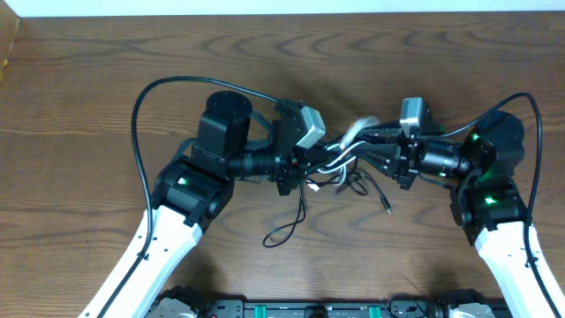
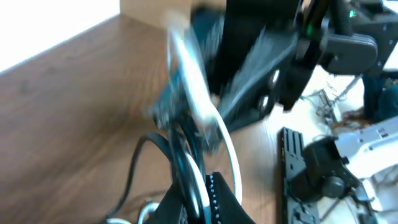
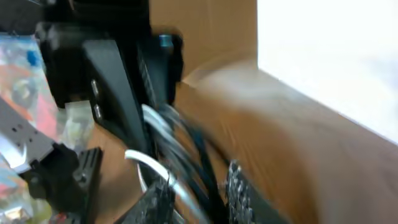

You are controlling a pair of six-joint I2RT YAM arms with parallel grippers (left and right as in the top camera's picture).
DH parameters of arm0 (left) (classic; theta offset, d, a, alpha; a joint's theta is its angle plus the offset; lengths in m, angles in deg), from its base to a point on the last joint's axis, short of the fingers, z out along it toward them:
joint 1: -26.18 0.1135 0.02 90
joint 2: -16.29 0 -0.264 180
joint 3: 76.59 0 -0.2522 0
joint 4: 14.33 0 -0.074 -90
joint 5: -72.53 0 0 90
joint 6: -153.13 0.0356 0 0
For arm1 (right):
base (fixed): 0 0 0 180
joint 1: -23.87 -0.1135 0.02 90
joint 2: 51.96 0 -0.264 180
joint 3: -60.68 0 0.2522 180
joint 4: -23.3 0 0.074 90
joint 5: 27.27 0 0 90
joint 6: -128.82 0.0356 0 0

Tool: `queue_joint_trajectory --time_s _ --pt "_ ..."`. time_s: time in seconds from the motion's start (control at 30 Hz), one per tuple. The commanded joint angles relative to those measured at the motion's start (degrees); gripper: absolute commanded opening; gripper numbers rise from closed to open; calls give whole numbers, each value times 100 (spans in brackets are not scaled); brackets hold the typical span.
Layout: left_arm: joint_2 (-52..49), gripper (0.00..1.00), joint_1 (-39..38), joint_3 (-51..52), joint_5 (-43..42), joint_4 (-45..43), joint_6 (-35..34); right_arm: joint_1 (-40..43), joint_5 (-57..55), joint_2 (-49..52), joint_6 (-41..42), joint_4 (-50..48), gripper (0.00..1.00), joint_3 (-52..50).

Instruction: Untangle cables

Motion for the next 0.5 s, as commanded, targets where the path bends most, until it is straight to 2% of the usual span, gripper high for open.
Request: queue_joint_trajectory --time_s 0.0,0.17,0.47 --pt "195 7 188 -90 -203 -433 -546 72 -83 -2 -977 448 23 2" --pt "254 8 413 -90 -216 -1045 -1294 96 -555 -2 -1303 938 23 2" --pt "275 8 422 -90 -247 -1086 -1305 101 -1362 -2 -1300 1386 30 2"
